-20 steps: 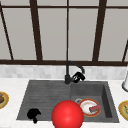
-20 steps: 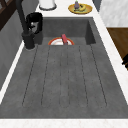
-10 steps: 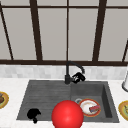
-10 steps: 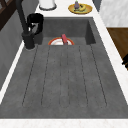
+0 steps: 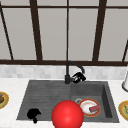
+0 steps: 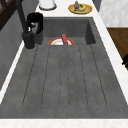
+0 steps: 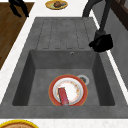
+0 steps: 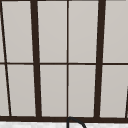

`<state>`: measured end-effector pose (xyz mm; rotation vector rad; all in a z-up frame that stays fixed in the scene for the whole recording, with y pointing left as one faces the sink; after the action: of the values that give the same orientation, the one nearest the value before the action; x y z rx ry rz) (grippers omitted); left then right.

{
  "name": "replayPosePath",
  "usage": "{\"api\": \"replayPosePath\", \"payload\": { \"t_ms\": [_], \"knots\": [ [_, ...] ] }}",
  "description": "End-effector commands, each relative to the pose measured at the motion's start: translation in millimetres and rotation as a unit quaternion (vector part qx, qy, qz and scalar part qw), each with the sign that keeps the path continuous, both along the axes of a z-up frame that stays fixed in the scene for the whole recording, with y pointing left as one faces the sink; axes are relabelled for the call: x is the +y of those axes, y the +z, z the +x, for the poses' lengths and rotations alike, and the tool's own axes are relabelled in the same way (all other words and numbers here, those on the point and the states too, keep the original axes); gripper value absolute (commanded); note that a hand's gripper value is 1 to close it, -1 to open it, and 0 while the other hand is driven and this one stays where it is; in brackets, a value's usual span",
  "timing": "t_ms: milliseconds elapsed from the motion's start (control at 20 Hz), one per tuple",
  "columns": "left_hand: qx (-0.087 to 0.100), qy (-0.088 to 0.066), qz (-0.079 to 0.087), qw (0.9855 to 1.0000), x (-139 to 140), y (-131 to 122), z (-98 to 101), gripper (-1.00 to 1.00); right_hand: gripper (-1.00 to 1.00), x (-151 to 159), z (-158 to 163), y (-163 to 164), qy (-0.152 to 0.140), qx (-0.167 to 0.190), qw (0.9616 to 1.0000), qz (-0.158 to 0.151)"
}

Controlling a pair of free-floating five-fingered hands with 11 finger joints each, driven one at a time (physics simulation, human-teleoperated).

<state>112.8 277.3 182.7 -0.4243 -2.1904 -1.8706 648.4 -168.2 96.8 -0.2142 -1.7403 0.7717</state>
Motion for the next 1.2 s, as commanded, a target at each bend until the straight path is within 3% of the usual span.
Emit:
{"api": "replayPosePath", "payload": {
  "t_ms": [0, 300, 650, 1000, 1150],
  "knots": [
    [0.000, 0.000, 0.000, 1.0000, 0, 0, 0.0, 0.00, -1.00, -7, 5, 11, 0.009, 0.008, 0.9999, 0.000],
    [0.000, 0.000, 0.000, 1.0000, 0, 0, 0.0, 0.00, -1.00, -32, -7, 20, 0.020, 0.037, 0.9969, -0.066],
    [0.000, 0.000, 0.000, 1.0000, 0, 0, 0.0, 0.00, -1.00, -51, -17, 26, 0.012, 0.058, 0.9918, -0.114],
    [0.000, 0.000, 0.000, 1.0000, 0, 0, 0.0, 0.00, -1.00, -67, -33, 27, 0.001, 0.092, 0.9792, -0.181],
    [0.000, 0.000, 0.000, 1.0000, 0, 0, 0.0, 0.00, -1.00, -74, -46, 27, -0.006, 0.091, 0.9733, -0.211]
  ]
}}
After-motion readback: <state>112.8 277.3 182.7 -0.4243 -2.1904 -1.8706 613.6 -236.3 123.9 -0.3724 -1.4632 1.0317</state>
